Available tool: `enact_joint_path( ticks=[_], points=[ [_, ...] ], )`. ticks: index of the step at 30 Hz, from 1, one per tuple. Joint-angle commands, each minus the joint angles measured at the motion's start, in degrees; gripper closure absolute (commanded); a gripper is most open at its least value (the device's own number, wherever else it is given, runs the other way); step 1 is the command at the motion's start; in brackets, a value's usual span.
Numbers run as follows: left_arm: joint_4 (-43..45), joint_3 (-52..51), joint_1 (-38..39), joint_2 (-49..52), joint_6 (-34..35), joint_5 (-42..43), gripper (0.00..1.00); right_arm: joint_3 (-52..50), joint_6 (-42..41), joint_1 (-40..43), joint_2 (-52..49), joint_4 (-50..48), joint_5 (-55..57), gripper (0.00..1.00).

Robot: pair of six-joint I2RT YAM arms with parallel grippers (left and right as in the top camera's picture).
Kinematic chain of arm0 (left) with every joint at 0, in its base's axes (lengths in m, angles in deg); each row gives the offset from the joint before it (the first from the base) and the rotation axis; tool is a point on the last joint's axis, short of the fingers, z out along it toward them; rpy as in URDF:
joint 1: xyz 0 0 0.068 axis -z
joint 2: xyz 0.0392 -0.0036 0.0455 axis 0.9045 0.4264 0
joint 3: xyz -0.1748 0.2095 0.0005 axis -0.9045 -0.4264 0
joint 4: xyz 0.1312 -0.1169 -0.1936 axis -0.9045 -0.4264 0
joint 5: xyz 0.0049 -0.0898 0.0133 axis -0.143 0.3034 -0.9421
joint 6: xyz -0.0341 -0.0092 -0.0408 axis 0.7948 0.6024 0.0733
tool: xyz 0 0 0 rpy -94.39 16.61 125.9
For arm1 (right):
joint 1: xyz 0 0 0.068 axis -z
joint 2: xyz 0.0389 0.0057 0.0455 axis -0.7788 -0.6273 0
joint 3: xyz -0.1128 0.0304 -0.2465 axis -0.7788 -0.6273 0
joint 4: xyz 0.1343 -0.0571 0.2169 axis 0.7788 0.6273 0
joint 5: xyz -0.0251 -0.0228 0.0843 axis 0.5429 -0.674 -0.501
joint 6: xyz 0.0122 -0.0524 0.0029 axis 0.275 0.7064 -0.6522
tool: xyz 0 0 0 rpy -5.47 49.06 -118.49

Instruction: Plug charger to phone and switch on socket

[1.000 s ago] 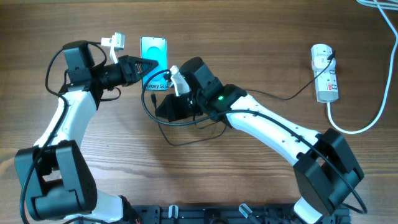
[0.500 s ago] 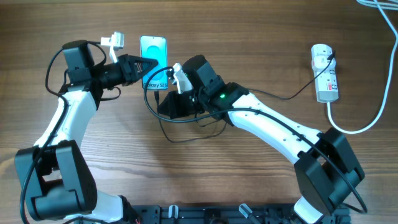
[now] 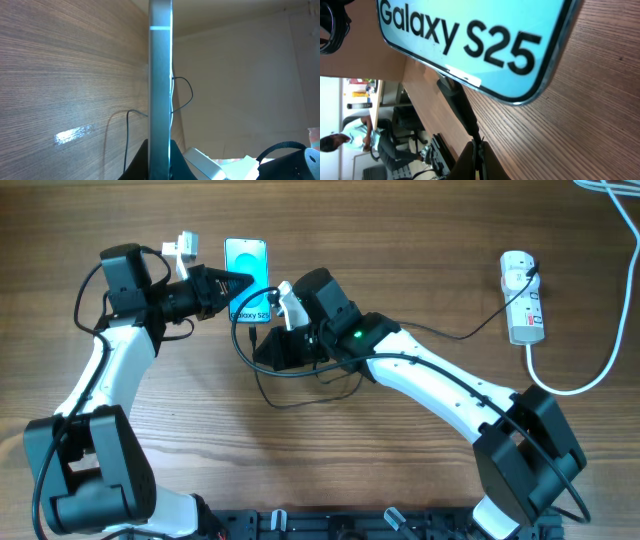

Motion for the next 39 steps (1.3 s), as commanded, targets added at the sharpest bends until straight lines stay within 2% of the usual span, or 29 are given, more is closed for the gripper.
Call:
enact_joint_path(
  ticks=[1, 39],
  points=[
    [0.4, 0.3, -0.1, 0.0, 0.6, 1.0, 0.96, -0.2, -0.2, 0.2, 0.0, -0.9, 0.8, 0.96],
    [0.4, 0.3, -0.1, 0.0, 0.7, 1.0, 0.96, -0.2, 1.0, -0.6, 0.0, -0.6, 0.3, 0.96]
  ],
)
